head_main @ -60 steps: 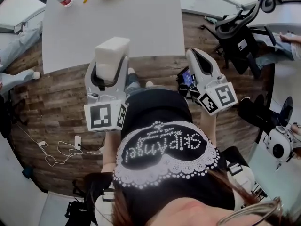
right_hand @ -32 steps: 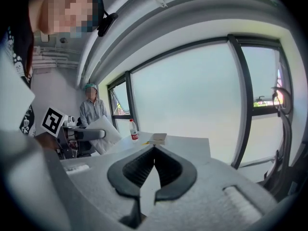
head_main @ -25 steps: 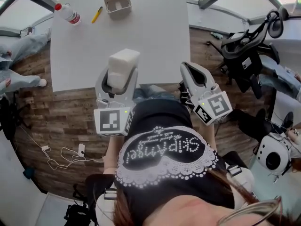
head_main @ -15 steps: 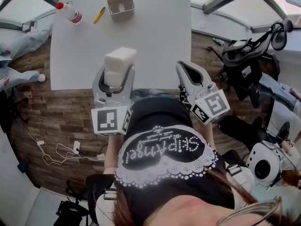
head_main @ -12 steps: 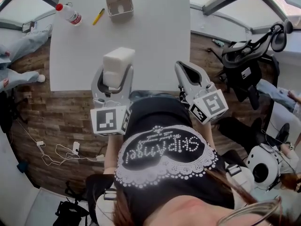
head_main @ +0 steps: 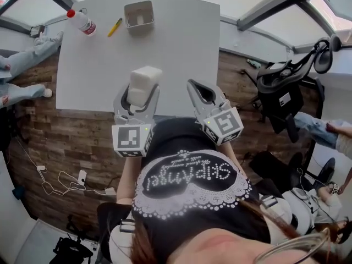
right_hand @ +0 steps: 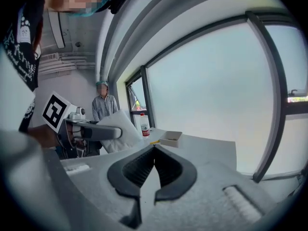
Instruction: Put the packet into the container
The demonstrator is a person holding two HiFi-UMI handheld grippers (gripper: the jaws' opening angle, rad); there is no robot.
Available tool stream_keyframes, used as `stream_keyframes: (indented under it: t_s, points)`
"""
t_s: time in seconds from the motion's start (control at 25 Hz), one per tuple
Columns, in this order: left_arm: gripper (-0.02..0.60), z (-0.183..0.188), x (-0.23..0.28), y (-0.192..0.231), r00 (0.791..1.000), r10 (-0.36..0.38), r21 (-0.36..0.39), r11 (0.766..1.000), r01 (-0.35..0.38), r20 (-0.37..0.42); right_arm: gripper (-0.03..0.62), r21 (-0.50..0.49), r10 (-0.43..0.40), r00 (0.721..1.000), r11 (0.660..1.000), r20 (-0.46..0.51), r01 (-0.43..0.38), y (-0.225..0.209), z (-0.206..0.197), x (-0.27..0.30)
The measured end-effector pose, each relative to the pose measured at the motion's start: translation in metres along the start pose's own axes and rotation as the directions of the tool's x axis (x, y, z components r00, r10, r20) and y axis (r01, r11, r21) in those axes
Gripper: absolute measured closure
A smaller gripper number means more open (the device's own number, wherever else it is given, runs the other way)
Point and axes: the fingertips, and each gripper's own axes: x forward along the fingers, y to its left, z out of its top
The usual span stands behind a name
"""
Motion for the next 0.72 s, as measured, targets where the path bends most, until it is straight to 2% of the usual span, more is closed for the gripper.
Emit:
stream_keyframes:
  t_s: [0.28, 0.72]
  points:
    - [0.296, 0.006, 0.001, -0.017, 0.998, -0.057, -0.010, 0.998, 0.057, 0.009, 0.599, -0.029, 0.017, 1.000, 0.999, 0.021, -0.017, 0.000, 0.008, -0.002]
    - [0.296, 0.004, -0.005, -0.011, 0.998, -0.055, 0.002, 0.998, 0.055, -0.011, 0.599, -0.027, 0.033, 0.999, 0.999, 0.034, -0.032, 0.009, 0.010, -0.004]
